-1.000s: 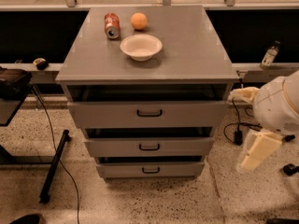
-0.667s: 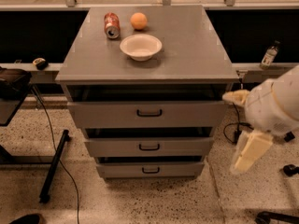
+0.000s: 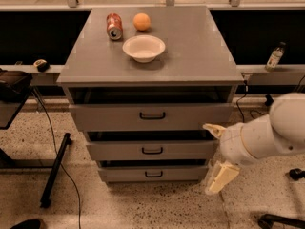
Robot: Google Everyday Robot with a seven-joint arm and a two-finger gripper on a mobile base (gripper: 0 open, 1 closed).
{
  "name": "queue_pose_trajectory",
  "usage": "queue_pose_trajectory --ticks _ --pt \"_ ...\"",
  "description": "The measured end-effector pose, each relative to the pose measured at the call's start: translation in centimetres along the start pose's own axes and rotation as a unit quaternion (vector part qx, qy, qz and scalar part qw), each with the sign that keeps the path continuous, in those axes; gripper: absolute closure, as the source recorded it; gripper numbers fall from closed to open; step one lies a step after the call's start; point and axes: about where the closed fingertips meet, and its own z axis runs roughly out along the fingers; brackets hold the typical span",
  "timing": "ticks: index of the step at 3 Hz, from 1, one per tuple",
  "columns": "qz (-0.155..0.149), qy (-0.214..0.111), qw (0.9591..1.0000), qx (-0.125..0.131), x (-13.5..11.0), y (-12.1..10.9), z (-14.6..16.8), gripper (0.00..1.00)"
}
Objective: Open middle drawer
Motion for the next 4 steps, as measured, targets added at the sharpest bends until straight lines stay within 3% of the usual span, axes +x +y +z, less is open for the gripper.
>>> queue_pose_trajectory --ticks 1,2,3,4 --pt "-0.031 -0.006 0.9987 0.041 0.5 -1.7 0.0 0.00" --pt "-0.046 -0.003 0.9989 0.011 0.4 -1.7 3.1 0.00" --pt "-0.083 0.014 0.9964 -0.008 1.5 -1.0 8.3 0.00" --pt "-0.107 -0.018 0.9941 -0.009 1.6 -0.8 11.7 0.00"
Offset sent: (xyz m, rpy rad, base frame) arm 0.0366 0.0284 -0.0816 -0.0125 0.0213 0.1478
